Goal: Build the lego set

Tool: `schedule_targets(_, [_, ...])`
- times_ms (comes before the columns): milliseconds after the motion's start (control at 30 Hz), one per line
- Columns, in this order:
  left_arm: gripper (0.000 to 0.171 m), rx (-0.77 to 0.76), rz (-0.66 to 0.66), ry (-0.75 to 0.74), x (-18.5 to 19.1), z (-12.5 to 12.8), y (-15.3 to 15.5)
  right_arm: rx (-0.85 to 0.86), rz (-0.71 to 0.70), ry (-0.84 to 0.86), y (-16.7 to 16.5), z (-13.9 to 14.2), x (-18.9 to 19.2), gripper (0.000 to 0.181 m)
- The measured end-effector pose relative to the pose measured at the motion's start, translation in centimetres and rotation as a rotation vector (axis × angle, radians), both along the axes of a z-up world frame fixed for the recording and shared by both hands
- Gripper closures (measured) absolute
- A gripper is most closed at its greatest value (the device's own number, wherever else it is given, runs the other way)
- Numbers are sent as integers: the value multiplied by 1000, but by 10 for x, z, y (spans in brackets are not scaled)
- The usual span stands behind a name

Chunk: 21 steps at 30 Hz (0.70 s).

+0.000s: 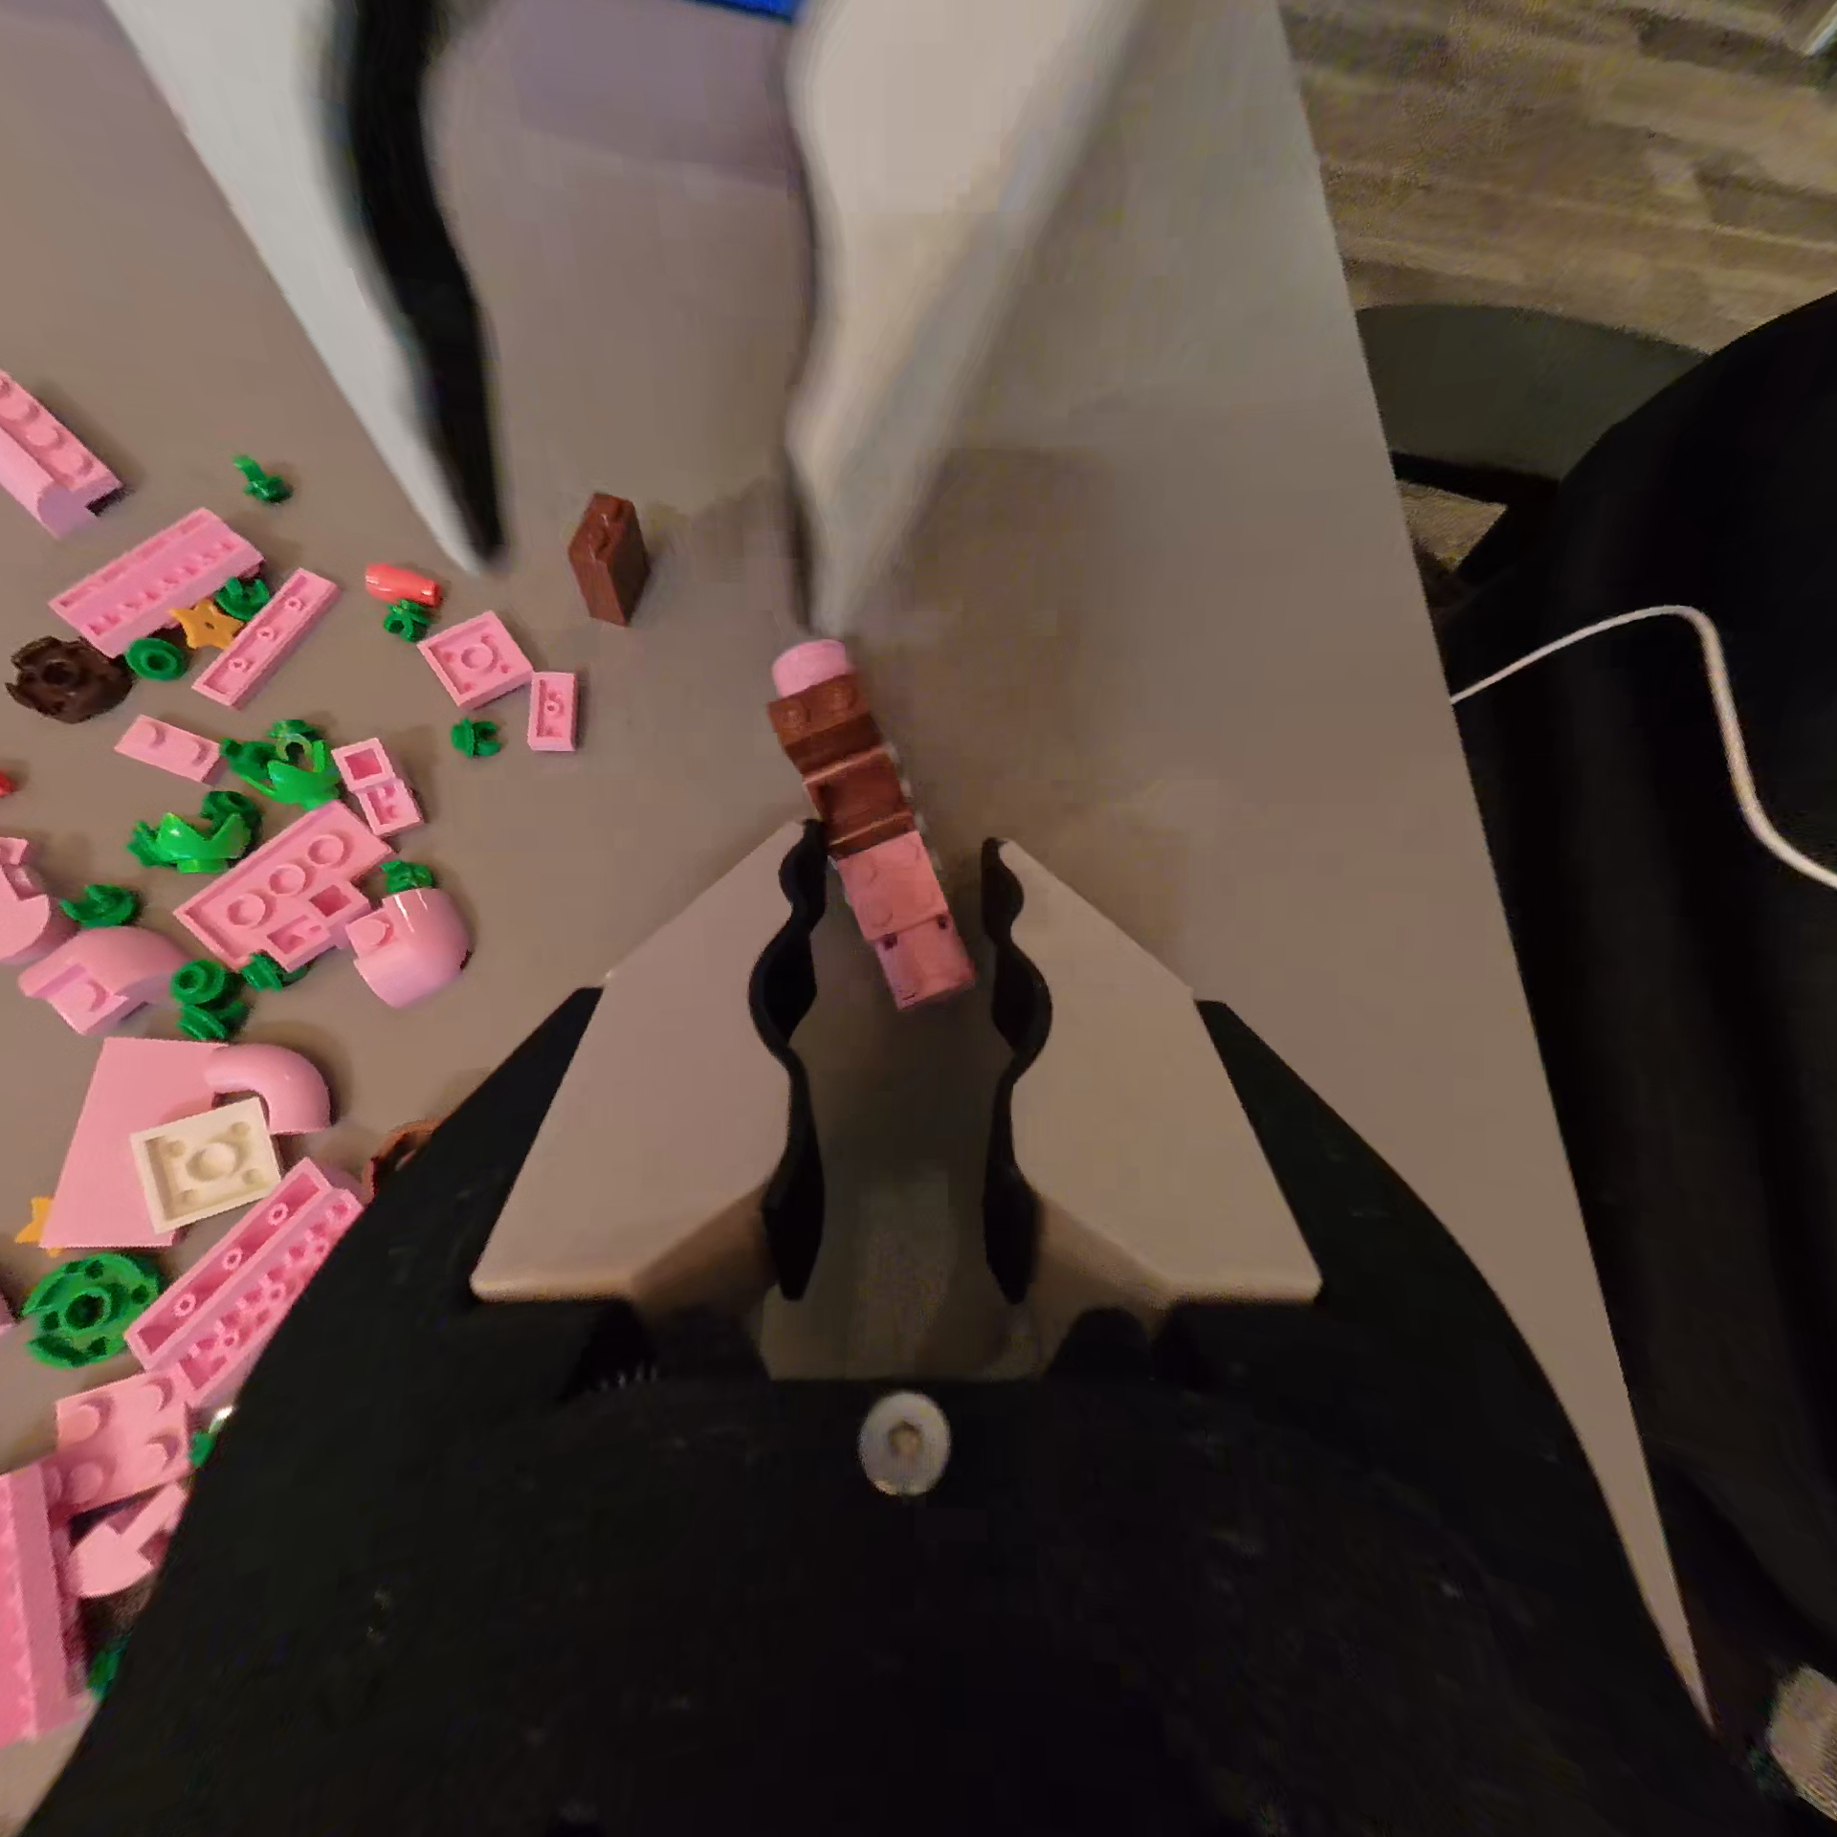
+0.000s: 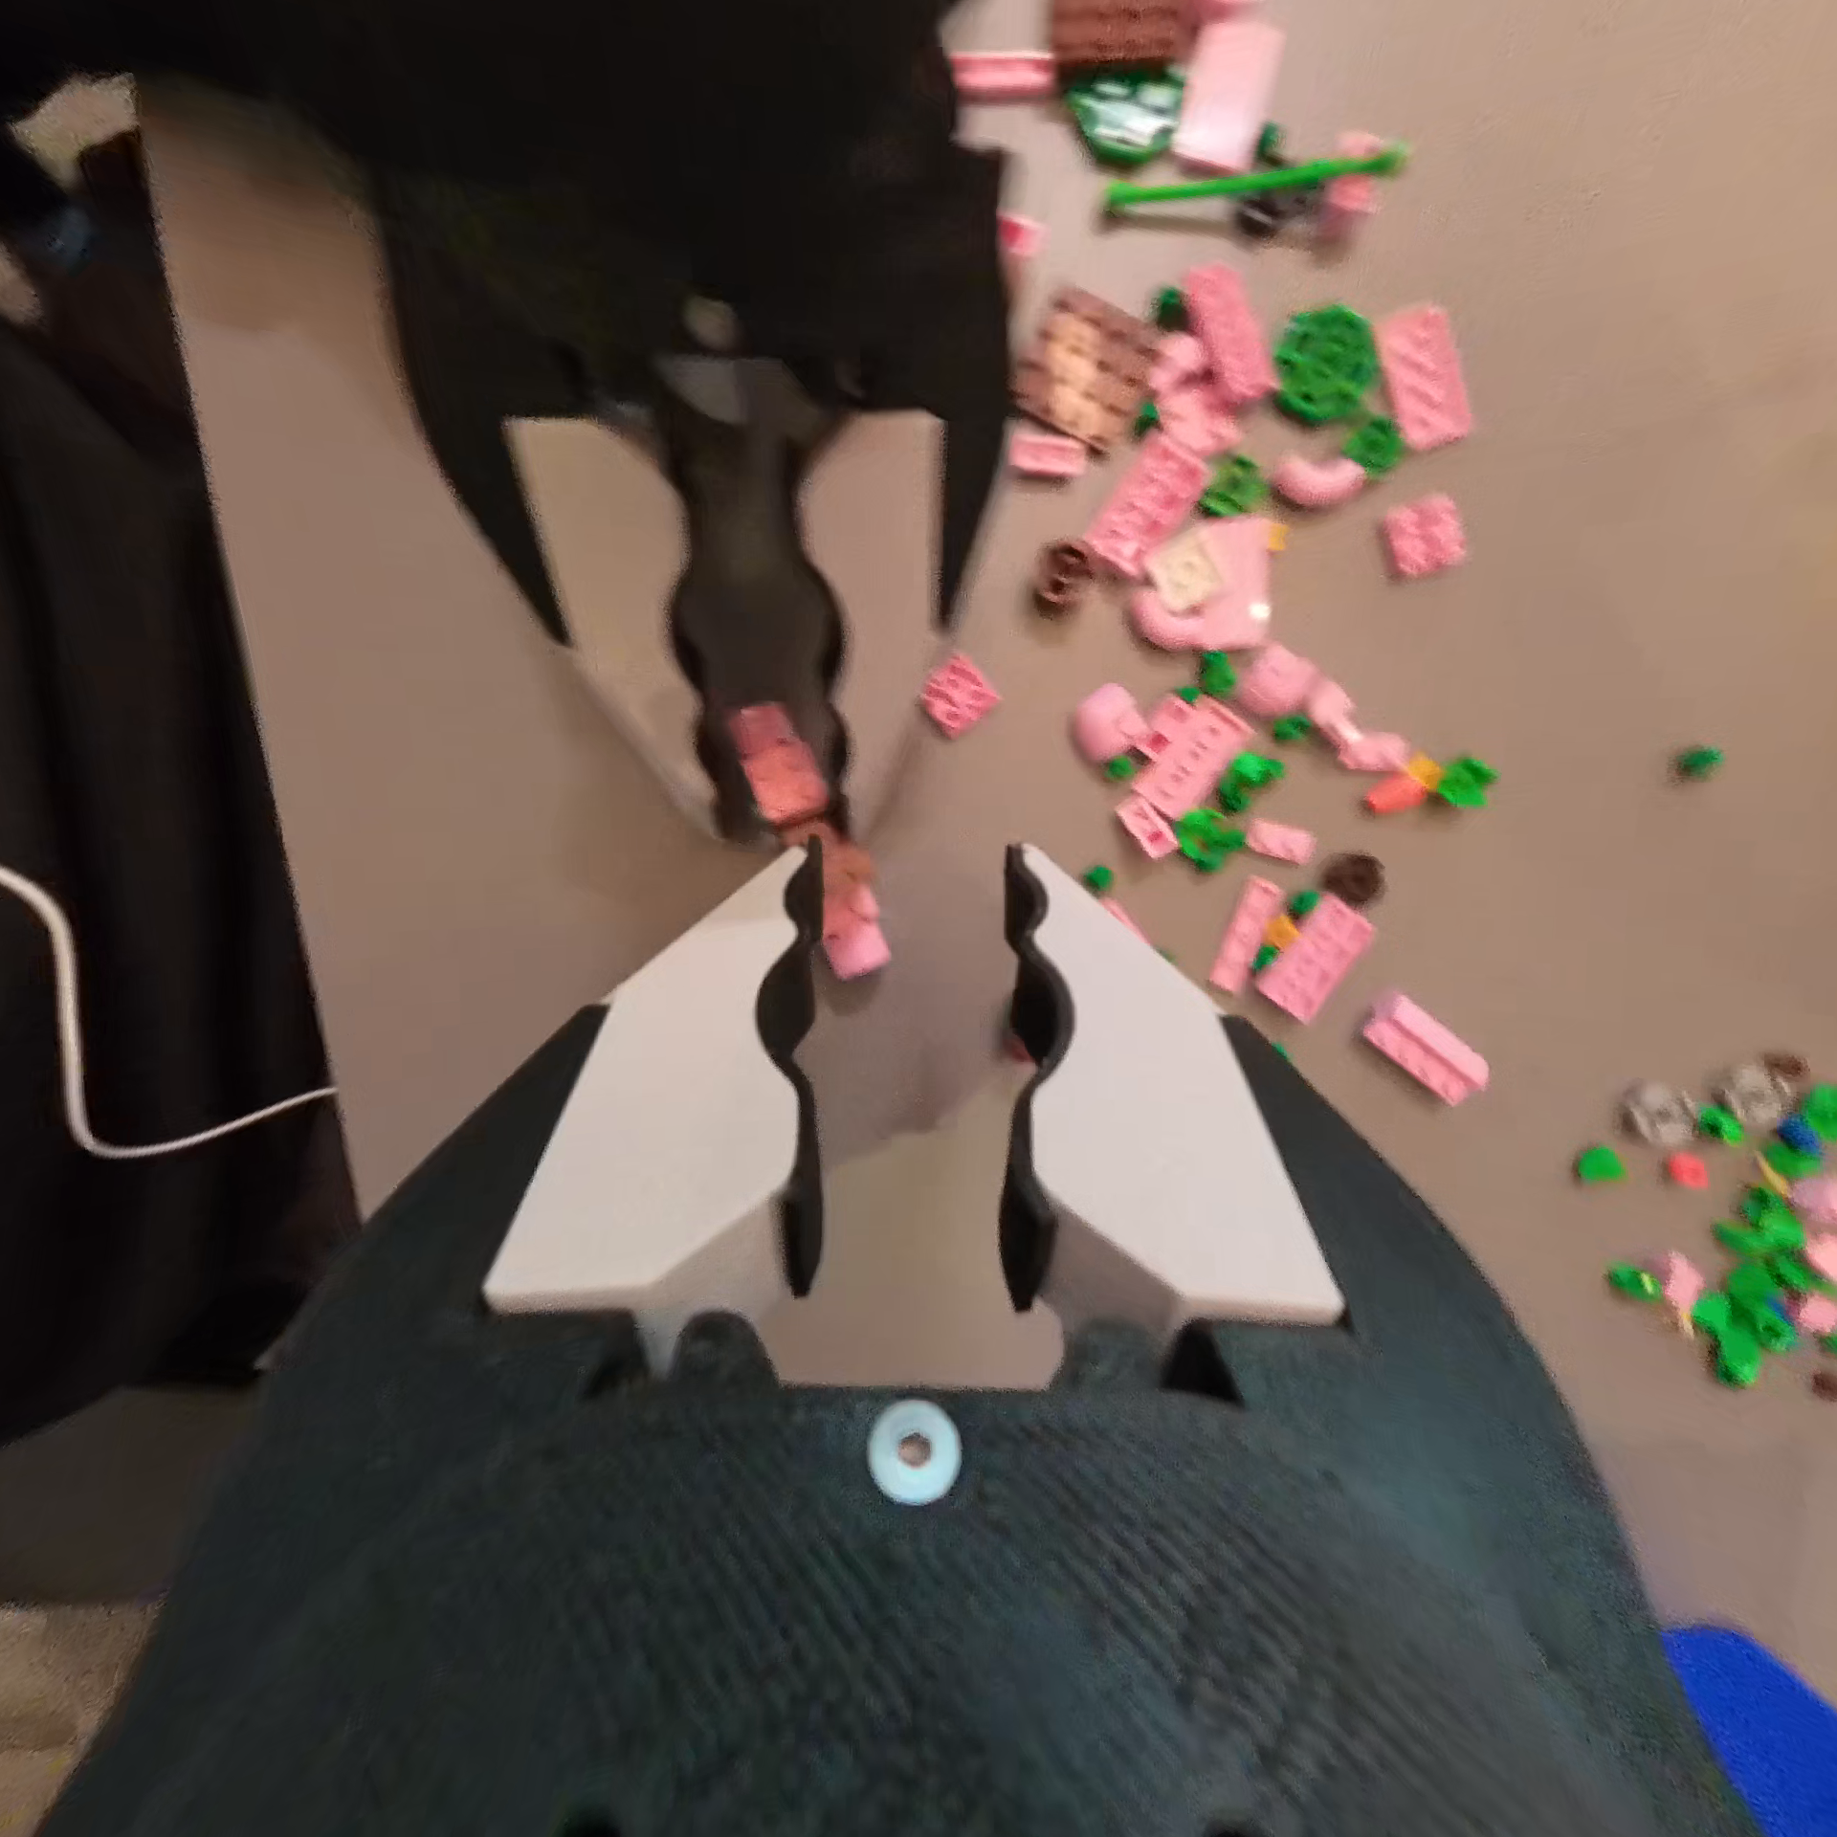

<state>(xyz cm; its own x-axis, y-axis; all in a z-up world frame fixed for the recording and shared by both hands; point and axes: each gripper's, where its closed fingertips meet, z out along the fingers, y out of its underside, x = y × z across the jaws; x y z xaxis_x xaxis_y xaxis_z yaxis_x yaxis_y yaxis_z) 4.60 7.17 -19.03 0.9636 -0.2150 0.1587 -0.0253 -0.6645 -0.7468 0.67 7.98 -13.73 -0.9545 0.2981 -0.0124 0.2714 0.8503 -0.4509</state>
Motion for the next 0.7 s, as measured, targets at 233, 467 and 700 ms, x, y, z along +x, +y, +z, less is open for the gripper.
schedule_targets(233, [137,60,-21,-36,3,10,-3,95,-101,-50,52,-39,-16,142])
schedule_targets(467, [141,13,-37,-79,5,4,-12,180,-71,-3,49,-46,-16,175])
schedule_targets(700, [140,-33,-89,-164,26,1,-22,82,-158,52,17,-1,4,175])
